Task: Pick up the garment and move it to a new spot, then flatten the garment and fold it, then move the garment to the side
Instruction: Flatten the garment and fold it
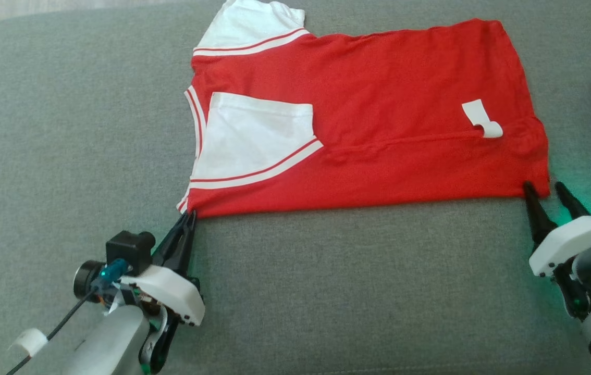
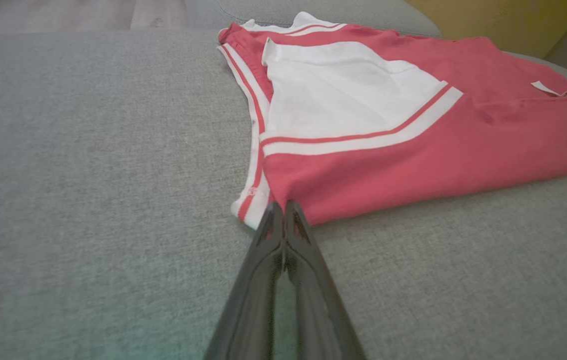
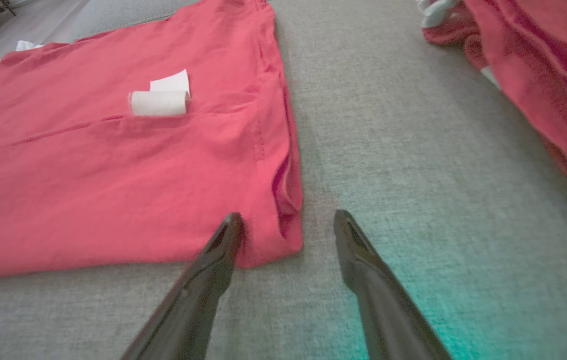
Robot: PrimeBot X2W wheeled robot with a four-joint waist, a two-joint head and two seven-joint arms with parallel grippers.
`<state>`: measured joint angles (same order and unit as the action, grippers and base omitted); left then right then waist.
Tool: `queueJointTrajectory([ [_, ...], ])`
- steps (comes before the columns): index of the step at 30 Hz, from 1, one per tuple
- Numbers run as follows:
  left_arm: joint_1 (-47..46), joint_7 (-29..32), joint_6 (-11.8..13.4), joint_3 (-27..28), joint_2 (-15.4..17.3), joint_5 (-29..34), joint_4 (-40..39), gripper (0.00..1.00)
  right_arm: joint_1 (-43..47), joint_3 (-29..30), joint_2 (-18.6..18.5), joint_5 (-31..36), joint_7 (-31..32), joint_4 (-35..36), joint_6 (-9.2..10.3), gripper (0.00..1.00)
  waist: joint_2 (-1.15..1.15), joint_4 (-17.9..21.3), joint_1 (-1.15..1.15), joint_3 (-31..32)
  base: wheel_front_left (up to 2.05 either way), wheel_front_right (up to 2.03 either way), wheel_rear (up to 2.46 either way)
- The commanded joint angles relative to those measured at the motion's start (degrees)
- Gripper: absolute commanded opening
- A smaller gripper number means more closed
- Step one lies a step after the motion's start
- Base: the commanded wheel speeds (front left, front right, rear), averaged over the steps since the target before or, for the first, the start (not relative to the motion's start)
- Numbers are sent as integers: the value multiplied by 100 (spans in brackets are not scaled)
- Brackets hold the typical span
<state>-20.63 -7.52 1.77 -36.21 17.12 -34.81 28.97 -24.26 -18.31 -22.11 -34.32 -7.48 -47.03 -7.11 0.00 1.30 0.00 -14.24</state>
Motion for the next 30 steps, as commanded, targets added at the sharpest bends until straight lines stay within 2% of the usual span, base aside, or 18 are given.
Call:
queueJointTrajectory([
  [1,-55,-70,21,163,201,22,-170,0,-78,-155,-76,-71,67,86,-37,0,0,-31,0,22,0,0,0],
  [9,228,-168,160,129,425,109,-399,0,25,-466,-260,-347,48,222,-37,0,0,-7,0,252,0,0,0],
  [15,678,-84,238,42,671,121,-879,0,459,-589,-619,-489,-46,545,-37,0,0,-13,0,496,0,0,0],
  [23,1432,189,430,-95,1078,113,-1783,0,1466,-359,-1003,-550,58,1293,-37,0,0,-49,0,725,0,0,0],
  [28,1717,426,484,-189,1212,45,-2165,0,1924,-19,-1010,-437,303,1662,-37,0,0,-23,0,764,0,0,0],
  [29,1732,451,505,-197,1224,48,-2206,0,1968,70,-981,-390,376,1673,-37,4,0,-17,0,764,0,0,0],
  [30,1732,451,505,-197,1224,48,-2206,0,1968,70,-981,-390,376,1673,-37,4,0,-17,0,764,0,0,0],
])
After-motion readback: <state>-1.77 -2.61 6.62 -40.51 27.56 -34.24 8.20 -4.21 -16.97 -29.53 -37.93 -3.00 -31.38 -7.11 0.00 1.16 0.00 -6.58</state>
